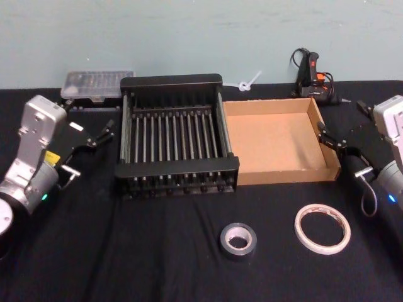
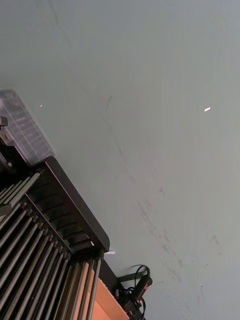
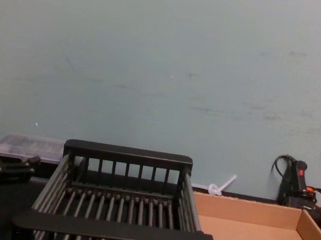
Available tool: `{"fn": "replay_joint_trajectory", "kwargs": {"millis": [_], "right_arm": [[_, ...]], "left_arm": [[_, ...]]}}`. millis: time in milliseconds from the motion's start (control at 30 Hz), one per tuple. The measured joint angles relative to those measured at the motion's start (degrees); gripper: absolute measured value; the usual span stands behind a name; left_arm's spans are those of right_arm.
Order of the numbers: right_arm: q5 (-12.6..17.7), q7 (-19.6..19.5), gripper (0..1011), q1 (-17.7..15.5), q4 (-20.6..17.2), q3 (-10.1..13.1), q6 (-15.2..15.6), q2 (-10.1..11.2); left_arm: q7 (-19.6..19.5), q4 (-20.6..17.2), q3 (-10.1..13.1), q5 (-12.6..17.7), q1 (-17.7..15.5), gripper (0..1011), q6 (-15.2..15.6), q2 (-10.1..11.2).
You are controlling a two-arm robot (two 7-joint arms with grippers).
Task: Pick up the white tape and place it into the black box , Pick up the silver tape and place it into the brown box.
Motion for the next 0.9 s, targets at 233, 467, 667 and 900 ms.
{"fn": "replay_joint_trajectory", "kwargs": {"millis": [233,467,667,900], "right_arm": [[0.0,0.0,1002,0.0,0.0,0.0,0.0,0.0],[0.0,0.0,1002,0.0,0.0,0.0,0.0,0.0],[0.0,0.0,1002,0.0,0.0,0.0,0.0,0.0],[0.0,0.0,1003,0.0,0.0,0.0,0.0,0.0]], "left_arm": [[0.0,0.0,0.0,0.0,0.0,1001,0.0,0.0],[0.0,0.0,0.0,0.0,0.0,1001,0.0,0.0],[0.0,0.0,0.0,0.0,0.0,1001,0.0,0.0],[0.0,0.0,0.0,0.0,0.0,1002,0.0,0.0]]}}
